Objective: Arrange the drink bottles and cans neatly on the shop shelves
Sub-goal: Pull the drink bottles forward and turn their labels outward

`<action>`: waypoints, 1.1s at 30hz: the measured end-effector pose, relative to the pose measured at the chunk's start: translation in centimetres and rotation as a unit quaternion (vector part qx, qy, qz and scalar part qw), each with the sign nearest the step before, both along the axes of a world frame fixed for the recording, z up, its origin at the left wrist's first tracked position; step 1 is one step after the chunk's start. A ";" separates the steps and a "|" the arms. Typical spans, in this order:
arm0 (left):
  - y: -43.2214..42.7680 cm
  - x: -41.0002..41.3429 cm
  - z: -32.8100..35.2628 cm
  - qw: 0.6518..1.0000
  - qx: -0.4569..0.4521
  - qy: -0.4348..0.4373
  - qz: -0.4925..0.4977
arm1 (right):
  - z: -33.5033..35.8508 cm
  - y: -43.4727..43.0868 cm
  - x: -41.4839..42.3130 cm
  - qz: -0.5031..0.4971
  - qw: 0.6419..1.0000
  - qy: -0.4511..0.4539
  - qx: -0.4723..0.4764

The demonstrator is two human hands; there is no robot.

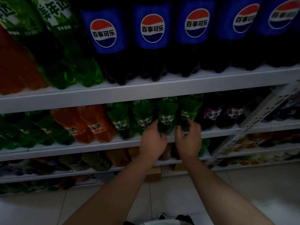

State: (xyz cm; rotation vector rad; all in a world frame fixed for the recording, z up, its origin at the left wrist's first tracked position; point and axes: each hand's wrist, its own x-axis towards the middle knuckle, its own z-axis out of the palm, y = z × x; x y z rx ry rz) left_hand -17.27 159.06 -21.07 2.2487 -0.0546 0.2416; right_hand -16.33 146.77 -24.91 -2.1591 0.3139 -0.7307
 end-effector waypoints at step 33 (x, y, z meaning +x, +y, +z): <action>-2.6 2.2 -0.9 0.982 0.131 0.021 0.136 | -0.6 0.3 2.8 -0.123 0.987 0.077 0.070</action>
